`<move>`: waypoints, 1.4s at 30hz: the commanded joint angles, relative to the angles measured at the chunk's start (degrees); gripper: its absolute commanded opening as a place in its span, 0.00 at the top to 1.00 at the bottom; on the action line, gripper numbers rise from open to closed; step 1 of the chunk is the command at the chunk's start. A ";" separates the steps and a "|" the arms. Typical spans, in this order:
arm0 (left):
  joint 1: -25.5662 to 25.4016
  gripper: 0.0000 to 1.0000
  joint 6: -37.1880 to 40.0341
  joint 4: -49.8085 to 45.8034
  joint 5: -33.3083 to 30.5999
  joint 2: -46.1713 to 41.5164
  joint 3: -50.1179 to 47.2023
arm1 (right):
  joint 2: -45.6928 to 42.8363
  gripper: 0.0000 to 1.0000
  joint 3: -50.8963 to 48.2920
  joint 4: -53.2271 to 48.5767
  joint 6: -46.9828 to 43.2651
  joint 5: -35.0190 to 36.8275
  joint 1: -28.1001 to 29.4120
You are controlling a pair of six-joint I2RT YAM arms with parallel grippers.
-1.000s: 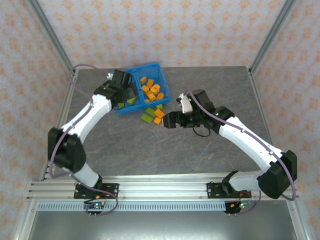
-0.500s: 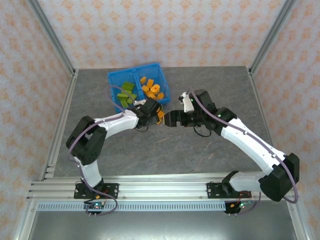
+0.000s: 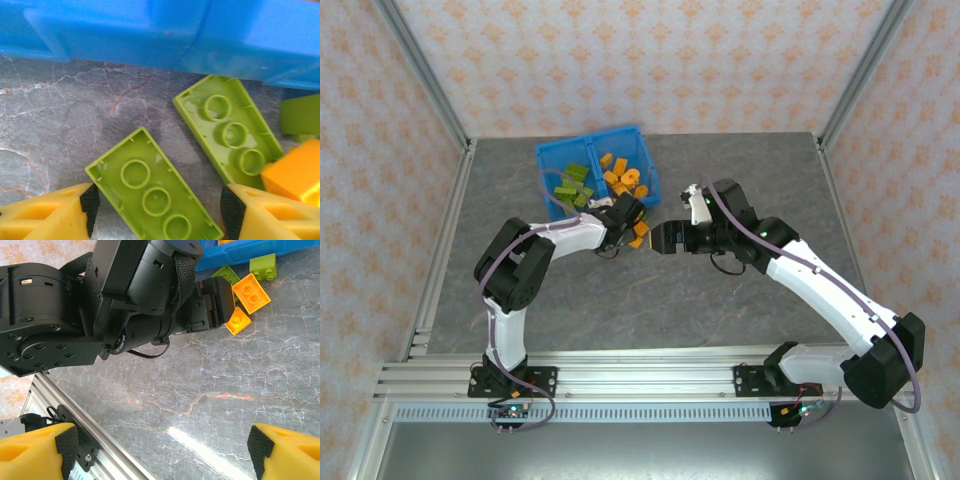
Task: Sort the legos into containers by color
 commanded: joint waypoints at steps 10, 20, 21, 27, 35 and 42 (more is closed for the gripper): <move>1.17 0.54 1.78 -0.37 -0.46 -2.94 -5.74 | -0.72 0.11 -0.16 -0.98 -0.05 0.87 0.49; 1.75 0.74 6.51 -4.86 -2.30 -17.24 -9.56 | 2.79 0.11 1.68 -6.22 -4.00 -6.04 0.50; 1.75 0.74 7.05 -5.58 -2.69 -19.01 -9.19 | 2.72 0.11 1.69 -5.85 -3.80 -6.06 0.49; 2.88 0.75 13.54 -10.86 -14.21 -27.85 -3.23 | 2.44 0.10 1.69 -2.48 -2.48 -5.81 0.49; 13.44 0.76 18.96 -10.12 -11.32 -17.28 6.90 | 1.72 0.11 1.03 -2.37 -2.15 -5.04 0.49; 15.60 0.75 19.70 -11.46 -11.06 -5.76 14.65 | 0.22 0.10 0.74 -3.86 -2.37 -4.06 0.49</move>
